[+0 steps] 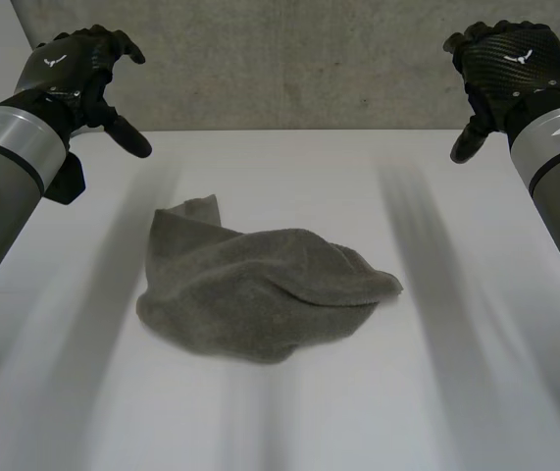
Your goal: Fold the towel.
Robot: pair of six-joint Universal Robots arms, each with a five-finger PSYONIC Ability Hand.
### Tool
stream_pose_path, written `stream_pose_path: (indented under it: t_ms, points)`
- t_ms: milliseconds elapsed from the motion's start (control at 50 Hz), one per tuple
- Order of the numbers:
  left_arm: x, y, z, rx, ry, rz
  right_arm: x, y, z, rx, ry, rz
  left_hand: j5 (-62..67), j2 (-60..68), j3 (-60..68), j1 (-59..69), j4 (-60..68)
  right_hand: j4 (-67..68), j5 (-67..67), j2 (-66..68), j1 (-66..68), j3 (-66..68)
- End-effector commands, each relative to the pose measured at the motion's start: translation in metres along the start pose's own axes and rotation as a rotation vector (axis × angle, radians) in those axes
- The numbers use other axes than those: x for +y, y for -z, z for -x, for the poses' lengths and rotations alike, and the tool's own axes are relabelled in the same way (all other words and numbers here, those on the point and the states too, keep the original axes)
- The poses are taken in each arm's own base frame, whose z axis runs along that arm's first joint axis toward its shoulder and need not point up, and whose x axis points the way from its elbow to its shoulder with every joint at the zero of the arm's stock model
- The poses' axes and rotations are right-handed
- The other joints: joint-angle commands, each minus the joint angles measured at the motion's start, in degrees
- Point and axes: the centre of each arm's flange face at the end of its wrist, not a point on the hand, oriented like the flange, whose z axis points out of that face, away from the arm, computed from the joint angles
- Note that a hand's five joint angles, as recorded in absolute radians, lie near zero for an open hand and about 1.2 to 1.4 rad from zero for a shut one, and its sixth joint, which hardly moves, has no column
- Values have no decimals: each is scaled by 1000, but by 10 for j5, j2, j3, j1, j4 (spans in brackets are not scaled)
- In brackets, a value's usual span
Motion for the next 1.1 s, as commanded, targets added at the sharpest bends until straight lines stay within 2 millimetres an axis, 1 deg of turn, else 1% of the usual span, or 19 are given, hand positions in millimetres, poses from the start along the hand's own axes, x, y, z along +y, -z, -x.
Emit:
stream_pose_path:
  t_ms: [20,180,340,600,700,760,800,820,860,900,920,960,980,1000,1020,1040,1060,1080,1100]
  points:
    - [-3,2,-3,5,0,9,2,-2,-3,16,-104,2,-20,-27,-29,-33,-33,-43,-33,-36,-29,-39]
    - [-5,6,-2,-4,2,63,3,-2,-3,13,-119,18,-25,-33,-35,-38,-38,-43,-33,-36,-29,-39]
    - [-7,8,-3,-3,-6,76,6,-1,-3,-1,-120,75,-27,-34,-36,-40,-39,-43,-33,-36,-29,-39]
    - [-5,8,-3,-4,-4,82,6,0,-5,19,-120,82,-27,-34,-36,-40,-39,-43,-33,-36,-29,-39]
    - [0,9,-5,12,-2,97,5,1,-1,-13,-104,82,-27,-34,-36,-40,-39,-43,-33,-36,-29,-39]
    - [6,9,-12,45,-5,108,11,5,5,-64,-79,132,-27,-34,-36,-40,-39,-43,-33,-36,-29,-39]
    - [16,8,-24,131,-14,128,31,13,19,-186,-21,258,-27,-34,-36,-40,-39,-43,-33,-36,-29,-39]
    - [16,8,-24,131,-14,128,31,13,19,-187,-21,258,-27,-34,-36,-40,-39,-43,-33,-36,-29,-39]
    - [27,6,-28,186,-26,155,40,17,28,-258,9,314,-27,-34,-36,-40,-39,-43,-33,-36,-29,-39]
    - [51,4,-39,310,-77,212,61,26,41,-373,47,425,-27,-34,-36,-40,-39,-43,-33,-36,-29,-39]
    - [51,4,-39,311,-77,212,62,26,41,-373,47,426,-27,-34,-36,-40,-39,-43,-33,-36,-29,-39]
    - [75,4,-47,403,-151,261,81,33,54,-446,51,507,-27,-34,-36,-40,-39,-43,-33,-36,-29,-39]
    - [75,4,-47,403,-151,262,81,33,54,-446,51,508,-27,-34,-36,-40,-39,-43,-33,-36,-29,-39]
    - [89,5,-49,433,-194,285,89,36,64,-474,51,532,-27,-34,-36,-40,-39,-43,-33,-36,-29,-39]
    - [90,5,-49,433,-194,286,98,41,75,-508,53,557,-27,-34,-36,-40,-39,-43,-33,-36,-29,-39]
    - [103,4,-51,450,-239,306,98,41,75,-508,53,557,-27,-34,-36,-40,-39,-43,-33,-36,-29,-39]
    - [116,4,-51,456,-276,329,107,44,84,-532,52,576,-25,-33,-35,-38,-38,-43,-33,-36,-29,-39]
    - [116,4,-51,456,-277,329,107,44,84,-532,52,577,-25,-33,-35,-38,-38,-43,-33,-36,-29,-39]
    - [128,3,-50,452,-304,352,116,44,93,-546,48,583,-24,-31,-33,-37,-36,-43,-33,-36,-29,-39]
